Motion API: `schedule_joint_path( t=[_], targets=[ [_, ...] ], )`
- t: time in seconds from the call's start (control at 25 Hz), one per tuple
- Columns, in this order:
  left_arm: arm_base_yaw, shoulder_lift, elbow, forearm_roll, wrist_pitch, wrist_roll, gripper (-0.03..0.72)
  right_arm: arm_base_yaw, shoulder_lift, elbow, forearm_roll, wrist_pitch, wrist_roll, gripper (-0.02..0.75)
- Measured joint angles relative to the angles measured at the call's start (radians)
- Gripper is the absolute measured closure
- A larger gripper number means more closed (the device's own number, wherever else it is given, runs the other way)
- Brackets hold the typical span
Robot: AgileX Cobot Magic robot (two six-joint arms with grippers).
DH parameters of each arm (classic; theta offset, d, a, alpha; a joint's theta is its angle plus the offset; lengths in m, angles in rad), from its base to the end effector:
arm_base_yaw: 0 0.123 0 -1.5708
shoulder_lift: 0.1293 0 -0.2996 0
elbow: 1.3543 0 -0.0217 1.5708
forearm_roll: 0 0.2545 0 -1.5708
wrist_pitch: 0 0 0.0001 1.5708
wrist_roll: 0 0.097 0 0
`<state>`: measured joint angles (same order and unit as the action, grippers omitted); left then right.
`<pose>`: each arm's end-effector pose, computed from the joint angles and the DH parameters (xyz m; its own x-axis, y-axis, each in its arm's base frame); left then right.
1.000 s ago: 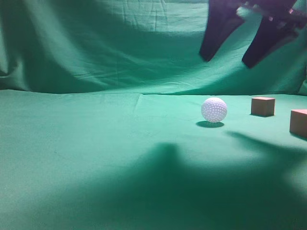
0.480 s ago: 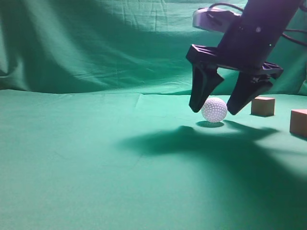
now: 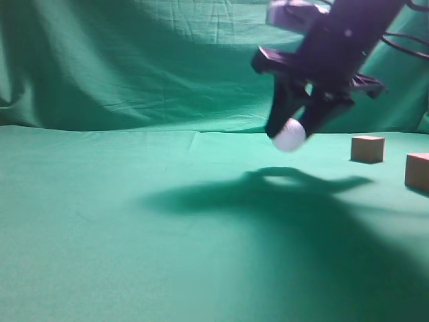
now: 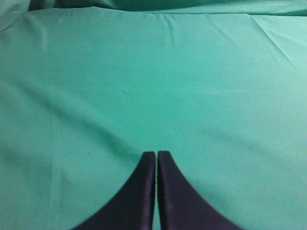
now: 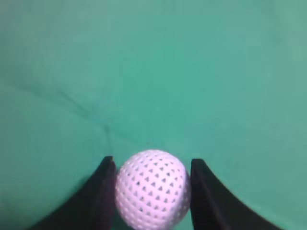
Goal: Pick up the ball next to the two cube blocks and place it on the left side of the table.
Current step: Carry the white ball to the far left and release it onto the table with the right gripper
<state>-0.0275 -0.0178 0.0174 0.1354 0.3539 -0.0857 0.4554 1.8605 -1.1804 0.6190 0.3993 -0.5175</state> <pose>0.0475 0.0032 0.1749 -0.2607 0.0485 -0.9642 -0.0069 0.9986 0.0521 0.3513 0.1965 0.1970 -0.7501 -0.2987 -0.5901 -0.5041 0.8357 0.2178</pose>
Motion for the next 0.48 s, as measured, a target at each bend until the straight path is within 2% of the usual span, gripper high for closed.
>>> schedule_joint_path(
  t=[0.12, 0.24, 0.48],
  targets=[
    [0.000, 0.000, 0.000, 0.000, 0.000, 0.000, 0.688, 0.048, -0.006, -0.122, 0.067, 0.007, -0.038, 0.431],
    [0.000, 0.000, 0.000, 0.000, 0.000, 0.000, 0.688, 0.133, 0.026, -0.280, 0.084, 0.021, -0.096, 0.431],
    [0.000, 0.000, 0.000, 0.000, 0.000, 0.000, 0.688, 0.250, 0.273, -0.679, 0.156, 0.066, -0.125, 0.431]
  ],
)
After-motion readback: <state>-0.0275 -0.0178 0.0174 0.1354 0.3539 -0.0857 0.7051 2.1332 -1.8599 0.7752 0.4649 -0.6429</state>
